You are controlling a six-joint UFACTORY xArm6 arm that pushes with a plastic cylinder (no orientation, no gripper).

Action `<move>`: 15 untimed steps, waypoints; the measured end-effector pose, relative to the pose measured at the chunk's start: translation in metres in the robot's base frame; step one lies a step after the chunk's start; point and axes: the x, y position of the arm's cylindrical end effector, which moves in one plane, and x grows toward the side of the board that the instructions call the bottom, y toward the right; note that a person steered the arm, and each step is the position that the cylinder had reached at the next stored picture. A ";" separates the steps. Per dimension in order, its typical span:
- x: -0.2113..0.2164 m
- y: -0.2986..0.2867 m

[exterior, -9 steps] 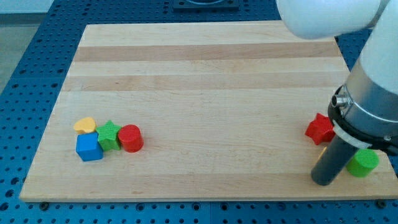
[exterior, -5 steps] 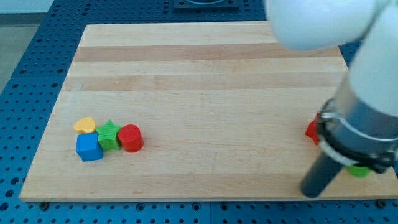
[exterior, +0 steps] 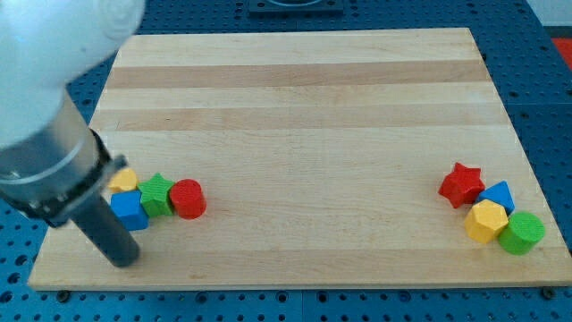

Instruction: Move the blue cube along with the red circle to the left side of the group of blocks

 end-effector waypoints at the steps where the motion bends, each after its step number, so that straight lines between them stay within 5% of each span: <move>1: -0.023 -0.032; 4: -0.037 -0.034; 9: -0.087 0.125; 15: -0.042 0.253</move>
